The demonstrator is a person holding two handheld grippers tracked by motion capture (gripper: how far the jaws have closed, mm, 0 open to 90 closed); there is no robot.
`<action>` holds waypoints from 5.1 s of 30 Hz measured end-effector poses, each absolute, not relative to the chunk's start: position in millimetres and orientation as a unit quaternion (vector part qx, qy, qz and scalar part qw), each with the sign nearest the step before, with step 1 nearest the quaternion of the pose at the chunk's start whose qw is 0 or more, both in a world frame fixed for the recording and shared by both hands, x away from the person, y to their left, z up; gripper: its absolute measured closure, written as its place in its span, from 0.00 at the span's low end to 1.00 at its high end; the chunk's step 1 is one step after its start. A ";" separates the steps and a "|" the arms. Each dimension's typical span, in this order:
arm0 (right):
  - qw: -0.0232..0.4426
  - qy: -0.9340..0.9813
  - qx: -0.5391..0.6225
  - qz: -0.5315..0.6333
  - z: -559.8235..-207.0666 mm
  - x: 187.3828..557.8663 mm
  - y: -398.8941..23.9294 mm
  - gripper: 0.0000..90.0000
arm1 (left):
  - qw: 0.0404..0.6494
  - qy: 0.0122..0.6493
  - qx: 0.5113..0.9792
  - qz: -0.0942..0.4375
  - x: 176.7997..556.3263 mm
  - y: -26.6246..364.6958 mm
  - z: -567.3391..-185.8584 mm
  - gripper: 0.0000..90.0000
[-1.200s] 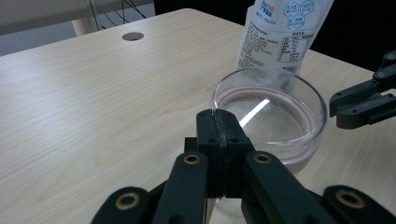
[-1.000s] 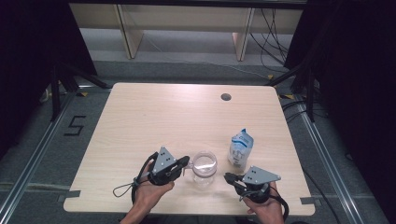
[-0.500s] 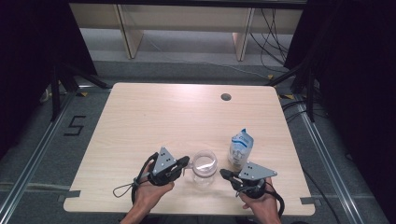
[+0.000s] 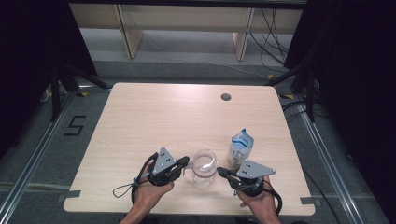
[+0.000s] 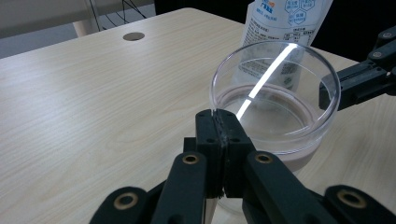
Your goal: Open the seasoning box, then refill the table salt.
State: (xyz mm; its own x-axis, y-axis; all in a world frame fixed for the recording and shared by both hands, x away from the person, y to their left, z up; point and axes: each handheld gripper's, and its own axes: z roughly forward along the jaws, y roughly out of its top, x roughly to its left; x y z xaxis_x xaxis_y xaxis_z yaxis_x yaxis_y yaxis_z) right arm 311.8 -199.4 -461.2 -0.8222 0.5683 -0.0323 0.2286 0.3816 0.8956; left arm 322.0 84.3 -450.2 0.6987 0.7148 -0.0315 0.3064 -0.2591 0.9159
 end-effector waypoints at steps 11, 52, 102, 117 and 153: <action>0.176 0.811 0.237 0.505 -454.2 313.6 -190.8 1.00 | 0.519 0.341 0.761 0.188 323.6 88.1 -451.2 0.88; 0.174 0.809 0.179 0.532 -428.1 311.1 -140.0 1.00 | 0.448 0.369 0.790 0.196 298.1 121.9 -491.9 0.29; 0.265 0.727 0.377 0.509 -466.7 296.7 -260.6 0.29 | 0.454 0.389 0.786 0.158 292.6 118.7 -498.7 0.20; 0.258 0.732 0.384 0.500 -480.2 314.5 -264.4 0.22 | 0.466 0.376 0.791 0.130 285.0 110.6 -497.5 0.19; 0.270 0.734 0.384 0.491 -494.5 338.6 -257.5 0.17 | 0.462 0.358 0.800 0.138 273.5 106.5 -496.2 0.17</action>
State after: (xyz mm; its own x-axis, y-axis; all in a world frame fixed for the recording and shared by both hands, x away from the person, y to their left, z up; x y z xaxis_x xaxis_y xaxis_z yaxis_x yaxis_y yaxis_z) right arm 338.6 -257.5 -494.5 -0.5595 0.8286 -0.0205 0.2979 0.2241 0.9279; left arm 273.5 106.5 -496.2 0.7054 0.7002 -0.1100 0.4453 -0.3171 0.8374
